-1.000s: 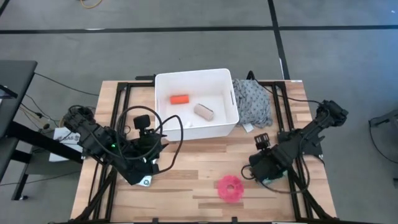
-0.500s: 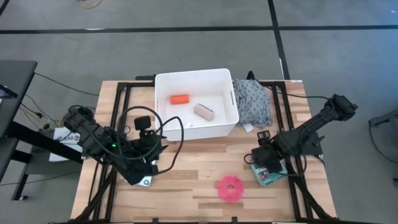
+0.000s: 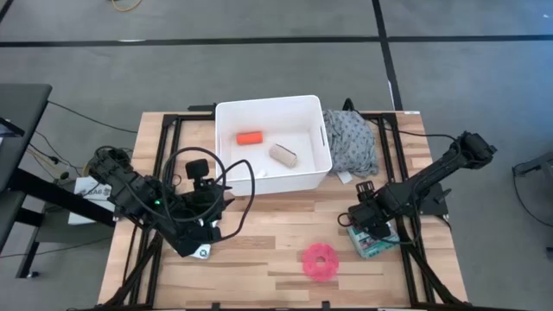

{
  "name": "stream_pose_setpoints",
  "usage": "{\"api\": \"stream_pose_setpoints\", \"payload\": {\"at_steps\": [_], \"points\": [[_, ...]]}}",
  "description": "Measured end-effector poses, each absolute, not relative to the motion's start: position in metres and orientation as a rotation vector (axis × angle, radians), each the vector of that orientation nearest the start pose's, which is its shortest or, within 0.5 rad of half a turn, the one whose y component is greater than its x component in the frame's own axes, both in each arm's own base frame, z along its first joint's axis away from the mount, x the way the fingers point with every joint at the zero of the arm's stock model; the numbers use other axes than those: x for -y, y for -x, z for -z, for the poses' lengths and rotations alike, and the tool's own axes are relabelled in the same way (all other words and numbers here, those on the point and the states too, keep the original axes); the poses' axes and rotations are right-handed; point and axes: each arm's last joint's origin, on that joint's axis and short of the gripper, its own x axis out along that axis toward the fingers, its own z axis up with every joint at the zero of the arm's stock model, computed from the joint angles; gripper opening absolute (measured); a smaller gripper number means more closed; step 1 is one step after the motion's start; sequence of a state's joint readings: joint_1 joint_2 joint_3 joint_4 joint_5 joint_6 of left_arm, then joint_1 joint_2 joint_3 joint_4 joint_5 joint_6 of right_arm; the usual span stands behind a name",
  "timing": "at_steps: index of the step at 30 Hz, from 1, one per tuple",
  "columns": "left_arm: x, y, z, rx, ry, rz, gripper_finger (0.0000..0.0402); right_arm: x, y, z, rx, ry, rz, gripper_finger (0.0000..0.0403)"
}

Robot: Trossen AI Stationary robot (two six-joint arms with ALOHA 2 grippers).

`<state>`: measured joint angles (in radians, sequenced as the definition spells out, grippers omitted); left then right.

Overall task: Pick & place medical supplies in basket/bin
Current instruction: Put the first aid kit into the white bin

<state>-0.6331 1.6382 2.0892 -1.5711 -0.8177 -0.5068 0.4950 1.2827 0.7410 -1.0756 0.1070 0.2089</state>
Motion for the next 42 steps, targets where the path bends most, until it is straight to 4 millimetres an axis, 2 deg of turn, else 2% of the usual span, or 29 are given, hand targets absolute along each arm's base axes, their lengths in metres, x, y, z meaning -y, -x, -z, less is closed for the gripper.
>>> {"api": "stream_pose_setpoints", "payload": {"at_steps": [33,42], "points": [[0.1438,-0.23,-0.4486,-0.76,-0.243,-0.355,0.0117,-0.0816,-0.1604,-0.1833,-1.554,0.331,-0.076,0.0249],[0.1442,-0.2299,-0.4483,-0.771,-0.235,-0.34,0.0117,-0.0811,-0.1591,-0.1755,-1.573,0.303,-0.045,0.0249]]}}
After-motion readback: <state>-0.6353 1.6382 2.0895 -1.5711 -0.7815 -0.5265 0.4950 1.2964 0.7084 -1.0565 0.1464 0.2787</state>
